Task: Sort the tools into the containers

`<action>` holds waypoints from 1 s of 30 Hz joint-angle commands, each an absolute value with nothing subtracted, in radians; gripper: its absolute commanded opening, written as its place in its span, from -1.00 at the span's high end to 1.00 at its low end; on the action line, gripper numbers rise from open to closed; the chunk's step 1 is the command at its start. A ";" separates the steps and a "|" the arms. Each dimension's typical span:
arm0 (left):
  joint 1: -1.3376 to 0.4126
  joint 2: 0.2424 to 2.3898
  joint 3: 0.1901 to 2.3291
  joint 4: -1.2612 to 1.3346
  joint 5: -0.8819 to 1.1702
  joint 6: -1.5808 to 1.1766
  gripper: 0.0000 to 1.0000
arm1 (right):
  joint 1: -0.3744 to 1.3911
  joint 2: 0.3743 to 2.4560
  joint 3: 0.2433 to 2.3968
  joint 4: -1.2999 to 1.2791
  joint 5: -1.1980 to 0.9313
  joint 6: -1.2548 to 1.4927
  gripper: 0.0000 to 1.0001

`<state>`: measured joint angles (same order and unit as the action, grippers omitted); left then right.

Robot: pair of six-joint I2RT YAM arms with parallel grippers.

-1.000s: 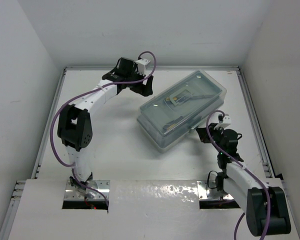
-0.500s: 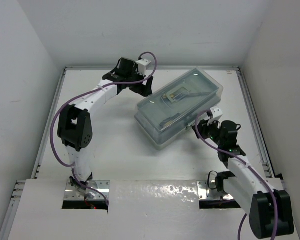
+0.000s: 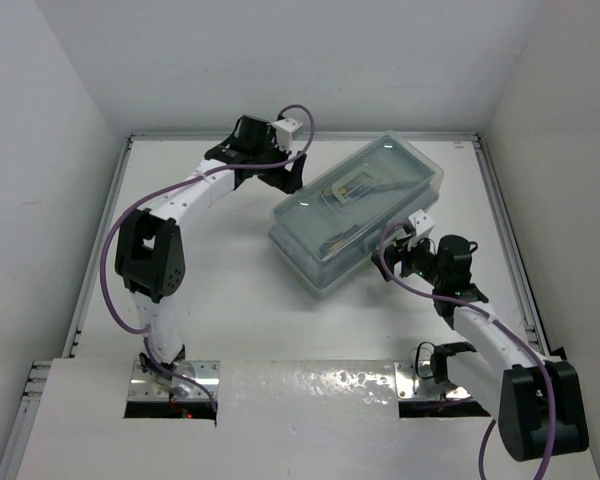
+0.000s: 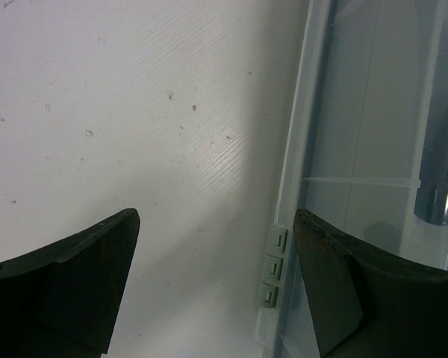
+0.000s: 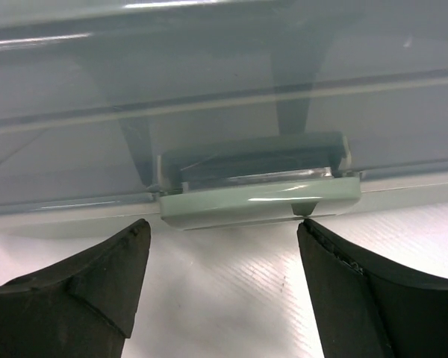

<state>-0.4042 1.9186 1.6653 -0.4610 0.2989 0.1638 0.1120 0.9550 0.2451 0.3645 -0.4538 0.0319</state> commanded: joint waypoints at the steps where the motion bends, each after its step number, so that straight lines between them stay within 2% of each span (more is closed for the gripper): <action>1: -0.416 1.921 1.686 -0.476 0.316 0.184 -0.63 | 0.120 0.948 0.316 0.488 -0.549 -0.043 -0.57; 18: -0.416 1.934 1.698 -0.506 0.314 0.224 -0.63 | 0.118 1.100 0.440 0.314 -0.538 -0.242 -0.58; 20: -0.416 1.936 1.697 -0.509 0.316 0.227 -0.63 | 0.118 1.100 0.449 0.313 -0.548 -0.244 -0.49; 21: -0.417 1.937 1.697 -0.509 0.318 0.230 -0.63 | 0.118 1.100 0.456 0.310 -0.561 -0.239 -0.34; 23: -0.417 1.940 1.697 -0.509 0.321 0.230 -0.63 | 0.118 1.098 0.469 0.305 -0.577 -0.232 -0.23; 27: -0.417 1.947 1.697 -0.509 0.325 0.232 -0.63 | 0.120 1.078 0.465 0.348 -0.594 -0.184 -0.20; 30: -0.416 1.950 1.697 -0.509 0.325 0.236 -0.63 | 0.118 1.069 0.456 0.399 -0.604 -0.141 -0.08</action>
<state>-0.4038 1.9507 1.6665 -0.4988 0.2871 0.2356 0.1062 1.0977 0.4072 0.2333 -0.4953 -0.1818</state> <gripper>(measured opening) 0.815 0.550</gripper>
